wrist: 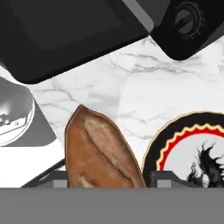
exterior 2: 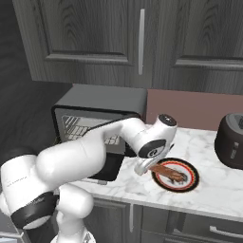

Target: Pull the toaster oven rack outwards. Pick up the baguette from the plate and place it on the toaster oven rack. Close the toaster oven door fully and set the temperature to the lowest setting.

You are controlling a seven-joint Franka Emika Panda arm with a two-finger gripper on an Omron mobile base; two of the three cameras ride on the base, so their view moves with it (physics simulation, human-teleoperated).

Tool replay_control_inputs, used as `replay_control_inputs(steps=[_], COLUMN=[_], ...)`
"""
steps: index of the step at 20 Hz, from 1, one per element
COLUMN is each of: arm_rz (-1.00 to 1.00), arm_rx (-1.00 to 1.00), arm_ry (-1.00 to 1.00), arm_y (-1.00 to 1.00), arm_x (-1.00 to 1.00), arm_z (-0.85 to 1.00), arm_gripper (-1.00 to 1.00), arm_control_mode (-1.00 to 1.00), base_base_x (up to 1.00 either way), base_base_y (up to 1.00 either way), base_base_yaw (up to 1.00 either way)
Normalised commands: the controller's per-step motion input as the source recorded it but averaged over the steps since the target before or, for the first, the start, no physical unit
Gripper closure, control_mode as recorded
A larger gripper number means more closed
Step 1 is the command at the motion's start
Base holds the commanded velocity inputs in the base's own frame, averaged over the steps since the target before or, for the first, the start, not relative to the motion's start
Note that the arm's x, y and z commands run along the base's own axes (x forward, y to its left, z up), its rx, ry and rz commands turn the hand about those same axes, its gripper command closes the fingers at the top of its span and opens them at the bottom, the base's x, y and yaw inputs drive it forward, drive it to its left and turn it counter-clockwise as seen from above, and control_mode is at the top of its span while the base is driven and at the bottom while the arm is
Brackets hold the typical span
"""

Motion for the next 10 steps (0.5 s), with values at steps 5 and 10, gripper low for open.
replay_control_inputs(steps=[5, 10], arm_rz=[0.17, 0.1], arm_rx=[-0.08, -0.12], arm_ry=[-0.07, 0.0], arm_y=[0.96, 0.96], arm_x=[-0.49, -0.17], arm_z=[0.81, 0.99], arm_gripper=[1.0, 1.0], arm_control_mode=[-1.0, -1.0], base_base_x=[0.0, 0.0], base_base_y=[0.0, 0.0], base_base_yaw=[0.0, 0.0])
